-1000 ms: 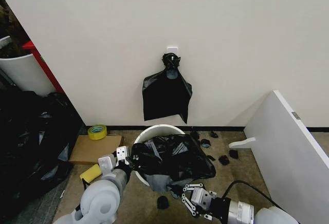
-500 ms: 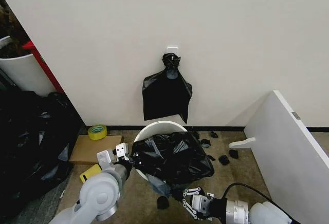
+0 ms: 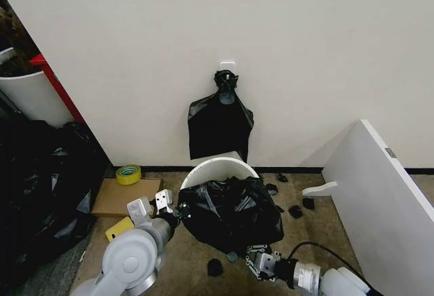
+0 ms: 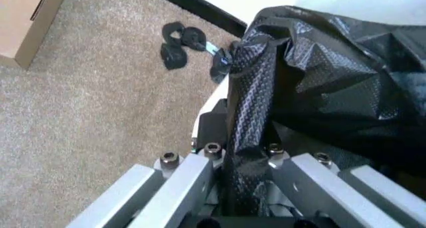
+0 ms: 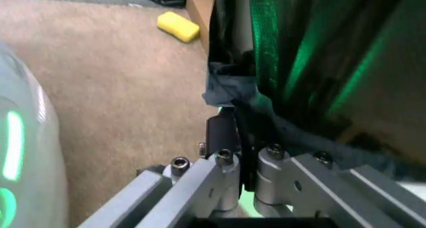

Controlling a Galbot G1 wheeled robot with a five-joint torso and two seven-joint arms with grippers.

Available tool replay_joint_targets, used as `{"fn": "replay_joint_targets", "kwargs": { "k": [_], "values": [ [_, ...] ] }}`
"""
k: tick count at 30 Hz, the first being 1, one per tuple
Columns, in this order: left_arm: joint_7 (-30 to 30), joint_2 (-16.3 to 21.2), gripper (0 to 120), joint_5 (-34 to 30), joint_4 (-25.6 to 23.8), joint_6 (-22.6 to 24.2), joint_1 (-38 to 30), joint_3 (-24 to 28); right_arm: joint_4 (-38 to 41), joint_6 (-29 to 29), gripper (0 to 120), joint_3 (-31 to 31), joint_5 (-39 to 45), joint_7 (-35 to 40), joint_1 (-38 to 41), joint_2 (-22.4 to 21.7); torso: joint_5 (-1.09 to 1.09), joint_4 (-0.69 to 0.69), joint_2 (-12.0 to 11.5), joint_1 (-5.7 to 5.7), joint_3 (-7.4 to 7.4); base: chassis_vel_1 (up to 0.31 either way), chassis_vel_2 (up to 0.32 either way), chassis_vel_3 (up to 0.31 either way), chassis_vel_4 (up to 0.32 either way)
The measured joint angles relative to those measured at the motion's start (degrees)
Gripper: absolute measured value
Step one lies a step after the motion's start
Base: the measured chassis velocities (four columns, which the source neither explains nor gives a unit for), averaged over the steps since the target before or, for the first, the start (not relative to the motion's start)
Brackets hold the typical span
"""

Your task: Place the garbage bag over the trash bin.

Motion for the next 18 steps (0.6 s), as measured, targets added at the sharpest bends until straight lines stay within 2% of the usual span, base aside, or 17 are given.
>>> {"fn": "replay_joint_targets", "kwargs": {
  "k": [8, 11, 12, 16, 17, 18],
  "values": [
    [0.0, 0.52, 1, -0.55, 0.67, -0.13, -0.45, -0.35, -0.34, 0.31, 0, -0.21, -0.07, -0.15, -0.08, 0.96, 0.01, 0.0, 0.0, 0.0, 0.0, 0.0, 0.0, 0.0, 0.0],
    [0.02, 0.82, 1, -0.55, 1.37, -0.27, -0.88, -0.66, 0.8, 0.66, 3, 0.41, 0.05, -0.27, -1.34, 0.58, 0.0, 0.0, 0.0, 0.0, 0.0, 0.0, 0.0, 0.0, 0.0],
    [0.09, 0.99, 1, -0.55, 2.11, -0.47, -1.45, -0.93, 2.26, 1.06, 12, 1.19, 0.32, -0.2, -3.01, -0.07, -0.01, 0.0, 0.0, 0.0, 0.0, 0.0, 0.0, 0.0, 0.0],
    [0.35, 1.23, 1, -0.22, 3.23, -0.95, -2.1, -1.0, 4.84, 1.62, 25, 2.48, 1.06, 0.26, -5.44, -1.02, 0.0, -0.01, 0.0, 0.0, 0.0, 0.0, 0.0, 0.0, 0.0],
    [0.56, 1.32, 1, 0.29, 3.54, -1.08, -2.12, -0.94, 6.11, 1.89, 32, 3.01, 1.64, 0.32, -6.47, -1.48, 0.0, -0.01, 0.0, 0.0, 0.0, 0.0, 0.0, 0.0, 0.0],
    [0.64, 1.34, 1, 0.5, 3.61, -1.12, -2.09, -0.94, 6.48, 1.99, 32, 3.14, 1.85, 0.33, -6.73, -1.65, -0.01, -0.01, 0.0, 0.0, 0.0, 0.0, 0.0, 0.0, 0.0]
  ]
}}
